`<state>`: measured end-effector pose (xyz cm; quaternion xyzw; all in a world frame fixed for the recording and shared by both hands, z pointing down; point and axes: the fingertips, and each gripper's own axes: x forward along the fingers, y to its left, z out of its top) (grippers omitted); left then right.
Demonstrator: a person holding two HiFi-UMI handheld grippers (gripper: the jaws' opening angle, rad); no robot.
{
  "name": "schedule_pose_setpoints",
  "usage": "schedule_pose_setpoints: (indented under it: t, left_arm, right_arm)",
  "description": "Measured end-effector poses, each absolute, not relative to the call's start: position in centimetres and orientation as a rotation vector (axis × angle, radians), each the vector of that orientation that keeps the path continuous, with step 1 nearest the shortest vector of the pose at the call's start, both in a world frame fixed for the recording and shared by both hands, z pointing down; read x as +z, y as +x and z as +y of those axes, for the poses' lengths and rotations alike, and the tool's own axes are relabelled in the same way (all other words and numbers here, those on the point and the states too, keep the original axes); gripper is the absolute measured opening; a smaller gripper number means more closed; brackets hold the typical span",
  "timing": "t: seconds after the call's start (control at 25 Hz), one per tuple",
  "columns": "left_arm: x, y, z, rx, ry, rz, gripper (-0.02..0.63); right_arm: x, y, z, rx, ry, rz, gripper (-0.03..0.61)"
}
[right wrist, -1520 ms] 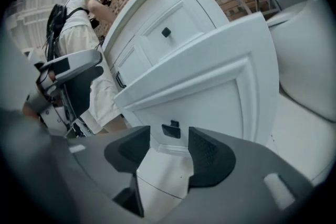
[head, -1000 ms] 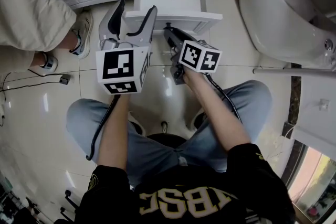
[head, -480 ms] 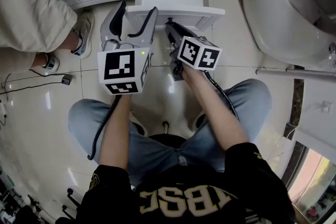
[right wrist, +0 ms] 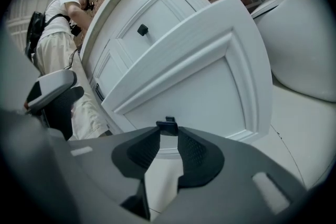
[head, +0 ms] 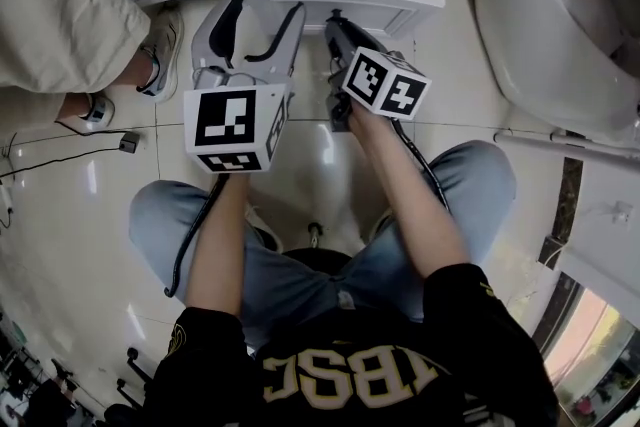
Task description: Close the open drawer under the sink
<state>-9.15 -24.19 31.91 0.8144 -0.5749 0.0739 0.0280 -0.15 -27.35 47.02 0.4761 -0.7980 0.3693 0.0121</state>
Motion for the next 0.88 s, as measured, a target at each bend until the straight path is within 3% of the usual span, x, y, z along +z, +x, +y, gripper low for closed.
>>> schedule_pose_setpoints:
  t: [0.88]
  left_arm:
    - [35.0, -15.1, -29.0, 0.238, 2.464, -1.728, 0.288]
  right_arm:
    - [46.8, -0.4, -40.5, 1.078, 1.665, -2.534, 0.106]
